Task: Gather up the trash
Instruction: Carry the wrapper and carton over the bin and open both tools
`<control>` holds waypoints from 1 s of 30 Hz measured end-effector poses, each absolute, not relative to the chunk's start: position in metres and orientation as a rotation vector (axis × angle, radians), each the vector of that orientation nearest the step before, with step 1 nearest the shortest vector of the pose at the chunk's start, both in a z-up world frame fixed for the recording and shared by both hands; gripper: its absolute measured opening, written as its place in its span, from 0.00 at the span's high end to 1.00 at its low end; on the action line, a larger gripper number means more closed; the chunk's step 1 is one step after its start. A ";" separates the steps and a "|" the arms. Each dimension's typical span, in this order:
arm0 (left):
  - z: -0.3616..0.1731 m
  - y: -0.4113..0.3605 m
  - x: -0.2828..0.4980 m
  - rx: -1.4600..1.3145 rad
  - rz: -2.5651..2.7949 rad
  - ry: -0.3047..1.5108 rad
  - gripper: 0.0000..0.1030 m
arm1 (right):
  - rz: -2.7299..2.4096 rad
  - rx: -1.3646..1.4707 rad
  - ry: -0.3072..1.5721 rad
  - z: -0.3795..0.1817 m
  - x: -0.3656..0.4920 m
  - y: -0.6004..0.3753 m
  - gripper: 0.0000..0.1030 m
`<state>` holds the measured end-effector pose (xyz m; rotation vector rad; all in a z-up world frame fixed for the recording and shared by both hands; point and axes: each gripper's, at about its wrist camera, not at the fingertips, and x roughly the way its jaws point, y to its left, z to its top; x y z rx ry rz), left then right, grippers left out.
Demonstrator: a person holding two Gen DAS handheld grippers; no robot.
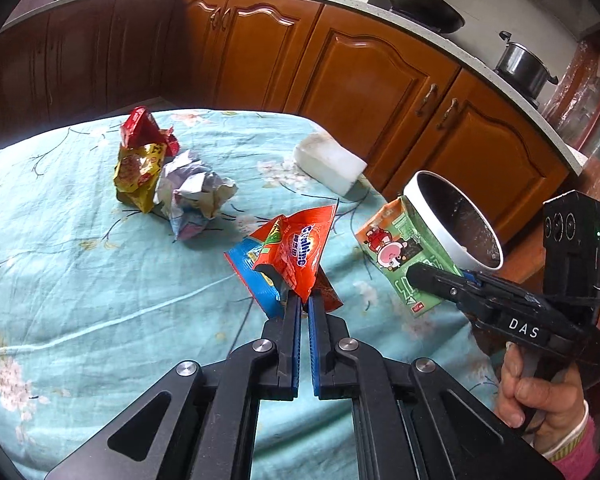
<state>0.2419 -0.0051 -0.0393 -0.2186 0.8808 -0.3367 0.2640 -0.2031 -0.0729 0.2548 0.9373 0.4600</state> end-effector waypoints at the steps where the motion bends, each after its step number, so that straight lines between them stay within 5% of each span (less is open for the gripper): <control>1: -0.039 -0.009 0.243 -0.213 -0.345 0.880 0.98 | 0.448 0.266 0.934 -0.073 0.260 -0.207 0.69; 30: -0.025 -0.144 0.288 -0.035 -0.556 0.864 0.98 | 0.088 0.374 0.809 -0.050 0.218 -0.359 0.69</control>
